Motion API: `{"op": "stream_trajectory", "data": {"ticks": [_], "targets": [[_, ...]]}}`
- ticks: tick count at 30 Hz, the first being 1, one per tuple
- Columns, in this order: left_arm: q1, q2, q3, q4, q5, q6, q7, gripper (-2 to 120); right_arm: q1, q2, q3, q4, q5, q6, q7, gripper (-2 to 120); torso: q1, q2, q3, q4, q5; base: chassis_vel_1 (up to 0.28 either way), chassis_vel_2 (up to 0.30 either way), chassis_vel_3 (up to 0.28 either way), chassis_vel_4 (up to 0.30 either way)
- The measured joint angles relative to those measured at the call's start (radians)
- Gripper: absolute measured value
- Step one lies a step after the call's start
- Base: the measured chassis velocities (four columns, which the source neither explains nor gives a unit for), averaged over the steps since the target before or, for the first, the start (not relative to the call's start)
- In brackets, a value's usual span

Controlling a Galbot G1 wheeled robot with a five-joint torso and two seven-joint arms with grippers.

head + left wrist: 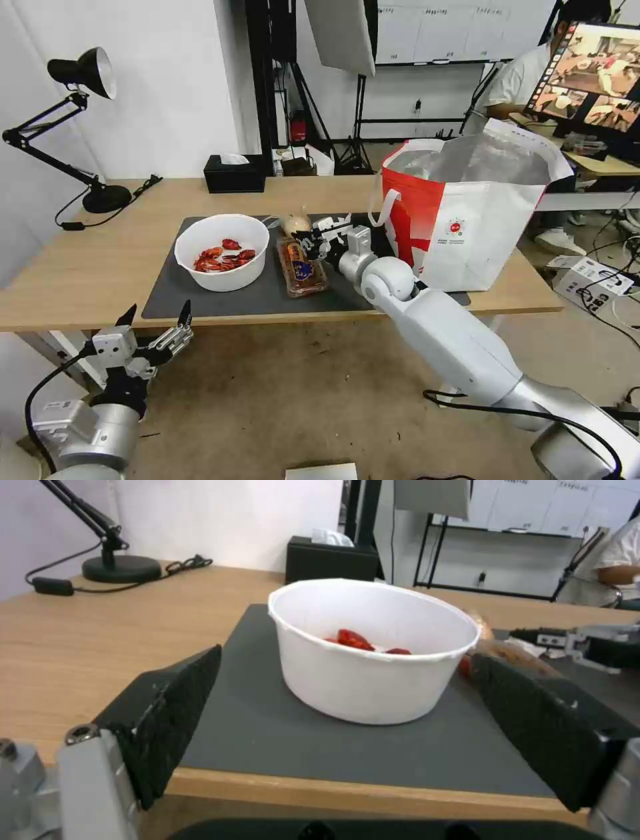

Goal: Pick up the trash from the table and place it into the takeout bag.

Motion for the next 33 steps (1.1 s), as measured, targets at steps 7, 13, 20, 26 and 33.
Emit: {"op": "stream_trajectory", "data": {"ticks": [7,13,20,26,33], "targets": [[-0.001,0.003,0.005,0.003,-0.002,-0.001,0.001,100,0.004,0.008,-0.013,-0.028,0.001,-0.048,-0.008,0,0.0,0.0,0.0,0.0,0.0,0.0,0.0,0.0,0.0],[-0.005,0.008,0.017,0.008,-0.005,-0.001,0.002,100,-0.002,0.006,-0.013,-0.028,0.003,-0.061,-0.001,0,0.0,0.0,0.0,0.0,0.0,0.0,0.0,0.0,0.0],[-0.013,0.035,0.032,0.013,-0.042,0.003,0.002,100,-0.013,-0.009,-0.01,-0.004,0.01,-0.063,0.009,0,0.0,0.0,0.0,0.0,0.0,0.0,0.0,0.0,0.0],[-0.035,0.108,0.06,0.019,-0.157,0.01,0.021,100,-0.017,-0.021,-0.006,0.032,0.035,-0.067,0.027,0,0.0,0.0,0.0,-0.0001,0.0,0.0,0.0,0.0,0.0],[-0.063,0.196,0.081,0.018,-0.349,0.027,0.047,100,0.01,-0.002,-0.031,0.038,0.047,-0.068,0.033,0,0.0,0.0,0.0,-0.0001,-0.0001,0.0,0.0,0.0,0.0]]}}
